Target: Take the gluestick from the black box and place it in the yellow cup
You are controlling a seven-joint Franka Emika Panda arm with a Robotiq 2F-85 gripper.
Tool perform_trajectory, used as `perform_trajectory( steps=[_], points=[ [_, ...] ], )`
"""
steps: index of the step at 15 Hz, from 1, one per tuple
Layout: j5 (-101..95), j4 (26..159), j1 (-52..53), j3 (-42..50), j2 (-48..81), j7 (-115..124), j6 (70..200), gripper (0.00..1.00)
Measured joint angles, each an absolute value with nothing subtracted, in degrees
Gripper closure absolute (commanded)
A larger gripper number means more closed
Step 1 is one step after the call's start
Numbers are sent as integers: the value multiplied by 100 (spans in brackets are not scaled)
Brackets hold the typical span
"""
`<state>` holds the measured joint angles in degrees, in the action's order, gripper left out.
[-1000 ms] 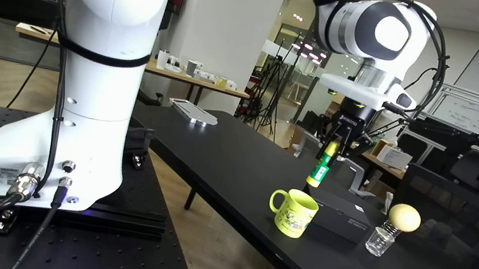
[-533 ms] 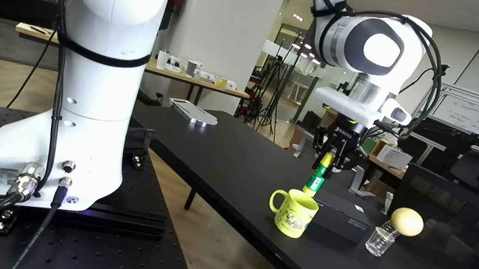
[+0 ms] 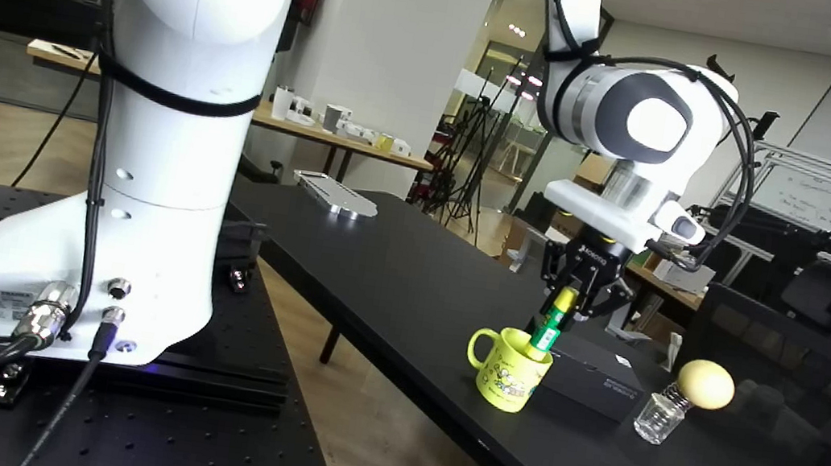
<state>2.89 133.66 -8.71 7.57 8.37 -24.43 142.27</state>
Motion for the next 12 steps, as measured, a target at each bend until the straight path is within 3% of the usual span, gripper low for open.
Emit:
perform_trajectory(
  steps=[11,12],
  points=[
    [-136,12958,-865,700,1843,-2235,14188,91],
    [-138,12956,-864,687,1884,-2233,14187,41]
  ],
)
